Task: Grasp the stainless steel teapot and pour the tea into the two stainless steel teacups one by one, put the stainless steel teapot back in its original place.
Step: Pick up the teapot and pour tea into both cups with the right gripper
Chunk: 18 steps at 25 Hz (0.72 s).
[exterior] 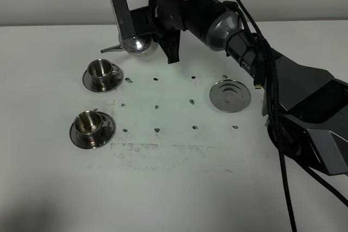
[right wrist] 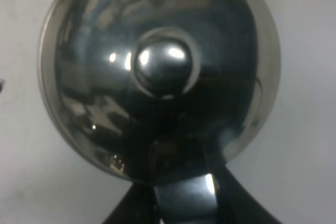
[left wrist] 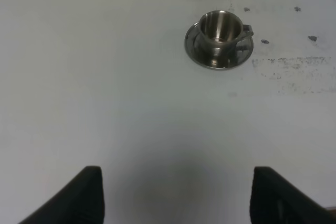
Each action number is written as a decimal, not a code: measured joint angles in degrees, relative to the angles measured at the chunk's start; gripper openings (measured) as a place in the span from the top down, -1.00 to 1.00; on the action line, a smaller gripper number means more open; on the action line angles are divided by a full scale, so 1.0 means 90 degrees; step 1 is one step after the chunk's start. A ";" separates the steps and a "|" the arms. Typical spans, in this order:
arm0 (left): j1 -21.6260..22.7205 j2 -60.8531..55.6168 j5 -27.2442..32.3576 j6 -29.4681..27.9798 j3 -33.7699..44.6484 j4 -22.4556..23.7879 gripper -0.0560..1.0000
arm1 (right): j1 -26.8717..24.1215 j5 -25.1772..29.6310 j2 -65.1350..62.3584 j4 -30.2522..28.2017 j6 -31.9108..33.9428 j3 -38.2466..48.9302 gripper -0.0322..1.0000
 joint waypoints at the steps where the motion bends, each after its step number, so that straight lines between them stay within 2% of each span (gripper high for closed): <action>1: 0.0000 0.0000 0.0000 0.0000 0.0000 0.0000 -0.20 | 0.0000 0.0000 0.0025 -0.0023 0.0000 0.0000 0.55; 18: 0.0000 0.0000 0.0000 0.0000 0.0000 0.0000 -0.20 | 0.0120 -0.0087 0.0097 -0.0511 0.0019 0.0000 0.55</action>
